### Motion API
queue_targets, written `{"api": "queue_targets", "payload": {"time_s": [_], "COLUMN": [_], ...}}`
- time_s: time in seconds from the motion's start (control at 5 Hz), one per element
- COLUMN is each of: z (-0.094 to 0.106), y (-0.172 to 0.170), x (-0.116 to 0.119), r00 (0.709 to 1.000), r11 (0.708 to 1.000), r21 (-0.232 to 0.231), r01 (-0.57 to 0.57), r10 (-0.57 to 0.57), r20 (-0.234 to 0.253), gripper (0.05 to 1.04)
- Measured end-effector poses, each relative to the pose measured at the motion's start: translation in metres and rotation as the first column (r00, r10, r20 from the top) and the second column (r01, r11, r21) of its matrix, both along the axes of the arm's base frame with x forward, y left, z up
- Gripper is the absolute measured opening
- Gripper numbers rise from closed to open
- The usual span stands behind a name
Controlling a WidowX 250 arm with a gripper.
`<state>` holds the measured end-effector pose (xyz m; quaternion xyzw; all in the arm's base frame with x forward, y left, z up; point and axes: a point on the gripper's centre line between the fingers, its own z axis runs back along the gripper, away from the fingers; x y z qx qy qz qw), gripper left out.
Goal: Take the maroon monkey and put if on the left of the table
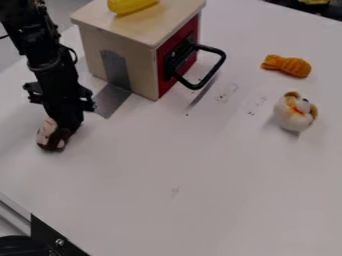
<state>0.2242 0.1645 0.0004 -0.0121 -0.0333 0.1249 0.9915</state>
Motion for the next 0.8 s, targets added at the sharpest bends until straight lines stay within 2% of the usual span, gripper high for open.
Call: {"api": "queue_targets", "payload": {"time_s": [0.2, 0.4, 0.6, 0.8], "z": [0.022, 0.062, 0.089, 0.094], "y": [-0.01, -0.02, -0.029, -0.037], "x": [-0.003, -0.011, -0.018, -0.018], "r00": [0.999, 0.991, 0.991, 0.993], "r11": [1.0, 0.998, 0.999, 0.999], "r21": [0.029, 0.042, 0.048, 0.042], "r01": [-0.01, -0.04, -0.012, 0.017], "r10": [0.009, 0.034, 0.006, -0.022], "r20": [0.039, 0.131, 0.131, 0.12], "gripper": [0.659, 0.947, 1.001, 0.999]}}
